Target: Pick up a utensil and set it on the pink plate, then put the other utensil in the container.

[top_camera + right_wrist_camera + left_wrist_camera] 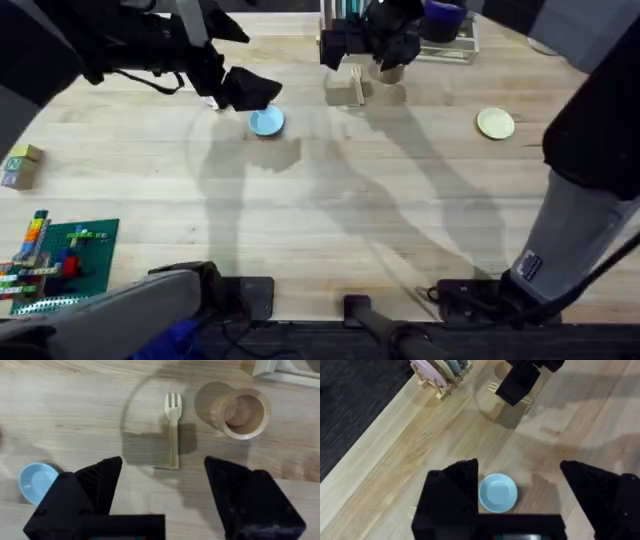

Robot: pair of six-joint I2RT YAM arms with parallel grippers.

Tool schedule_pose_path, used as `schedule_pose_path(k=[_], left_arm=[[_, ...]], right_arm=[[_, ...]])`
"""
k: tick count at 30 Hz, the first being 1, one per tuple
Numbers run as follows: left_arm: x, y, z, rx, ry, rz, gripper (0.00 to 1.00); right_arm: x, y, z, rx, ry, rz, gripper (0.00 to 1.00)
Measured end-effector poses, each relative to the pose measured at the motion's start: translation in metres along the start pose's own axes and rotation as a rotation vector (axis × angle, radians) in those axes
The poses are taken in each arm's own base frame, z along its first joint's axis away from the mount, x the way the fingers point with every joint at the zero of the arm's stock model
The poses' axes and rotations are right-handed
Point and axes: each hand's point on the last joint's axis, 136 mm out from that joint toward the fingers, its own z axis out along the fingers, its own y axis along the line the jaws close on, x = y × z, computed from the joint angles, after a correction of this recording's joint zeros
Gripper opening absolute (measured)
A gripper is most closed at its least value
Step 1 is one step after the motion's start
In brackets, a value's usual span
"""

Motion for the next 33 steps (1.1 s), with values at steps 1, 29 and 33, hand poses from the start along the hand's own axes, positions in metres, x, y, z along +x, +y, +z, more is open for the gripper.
schedule_pose_path(k=[1,29,33], left_arm=[[0.000,0.000,0.000,0.000,0.000,0.000,0.995],[0.000,0.000,0.000,0.000,0.000,0.000,0.995],[0.000,0.000,0.000,0.000,0.000,0.000,0.995]], right_arm=[[0.000,0.000,0.002,0.002,0.004,0.001,0.995],[0.011,0.006,0.074,0.038,0.075,-0.026,0.917],[0.011,0.004,0.075,0.042,0.074,-0.027,0.732]])
